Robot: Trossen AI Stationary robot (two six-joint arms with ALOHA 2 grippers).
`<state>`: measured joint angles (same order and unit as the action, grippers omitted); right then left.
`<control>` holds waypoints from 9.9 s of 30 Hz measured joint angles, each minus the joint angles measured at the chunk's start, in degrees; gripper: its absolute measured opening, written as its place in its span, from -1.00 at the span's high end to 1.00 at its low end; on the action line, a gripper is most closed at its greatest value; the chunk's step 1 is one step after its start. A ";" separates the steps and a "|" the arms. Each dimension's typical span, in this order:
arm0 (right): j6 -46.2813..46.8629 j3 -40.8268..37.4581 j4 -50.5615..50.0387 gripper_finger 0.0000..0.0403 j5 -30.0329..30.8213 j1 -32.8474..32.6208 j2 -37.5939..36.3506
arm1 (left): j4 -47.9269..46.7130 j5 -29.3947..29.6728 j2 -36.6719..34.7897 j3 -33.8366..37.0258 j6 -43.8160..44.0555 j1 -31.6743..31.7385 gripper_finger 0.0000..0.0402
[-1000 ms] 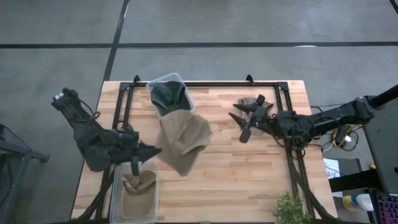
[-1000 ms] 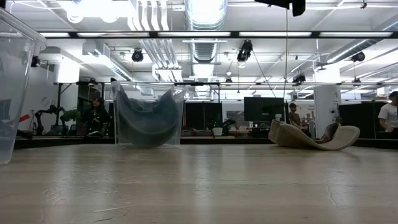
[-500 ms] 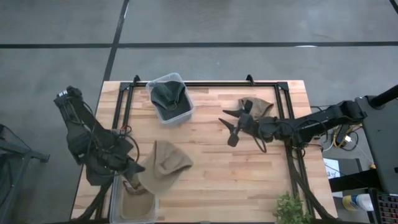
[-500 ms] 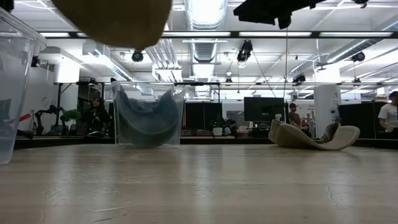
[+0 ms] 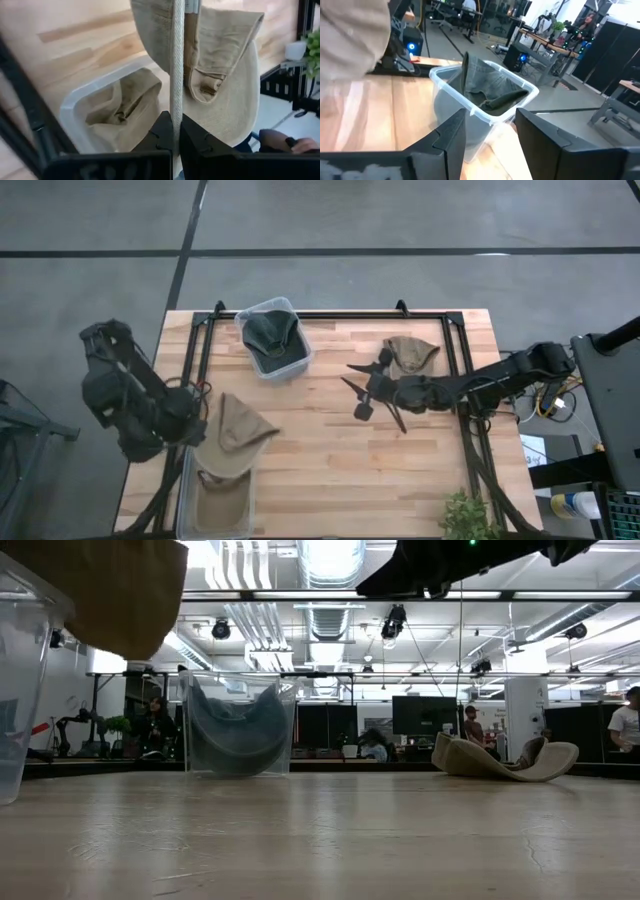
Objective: Pick & Place hat
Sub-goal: Put the left brown cap into the bottom transparent bin, then put the brown cap into the bottom transparent bin
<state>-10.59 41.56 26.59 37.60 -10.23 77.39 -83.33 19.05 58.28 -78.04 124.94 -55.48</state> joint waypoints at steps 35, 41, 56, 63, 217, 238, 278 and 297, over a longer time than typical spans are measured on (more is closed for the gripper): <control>-3.58 -0.14 0.26 0.24 0.02 4.67 0.06 | -1.26 -19.02 21.12 -9.71 6.45 4.07 0.93; -3.60 -0.31 0.22 0.27 0.02 4.67 0.05 | 6.30 -19.04 24.31 -9.71 3.85 4.04 0.86; -2.13 -0.55 -1.75 0.30 0.00 4.62 0.06 | -0.22 -12.52 26.70 -9.71 -4.30 4.06 0.31; -4.86 -0.22 -3.47 0.31 0.00 4.62 -0.40 | -3.95 -7.66 24.35 -9.71 -8.26 5.04 0.09; 45.26 3.02 -23.17 0.96 -43.99 31.31 -36.15 | 46.59 71.17 23.11 18.07 -119.24 31.06 0.09; 40.41 3.02 -8.01 0.96 -45.61 30.85 -29.27 | 112.35 15.57 23.00 17.33 -149.60 40.71 0.09; 50.20 3.10 3.95 0.96 -45.16 26.61 -17.31 | 129.00 14.50 23.24 16.04 -152.13 48.54 0.16; 27.46 2.99 -7.29 0.37 -45.32 26.57 -21.72 | 99.50 20.04 12.86 15.82 -125.47 44.71 0.97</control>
<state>16.86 44.56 19.30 -7.71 16.34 55.67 16.17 39.08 71.13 -62.22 -0.53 -10.77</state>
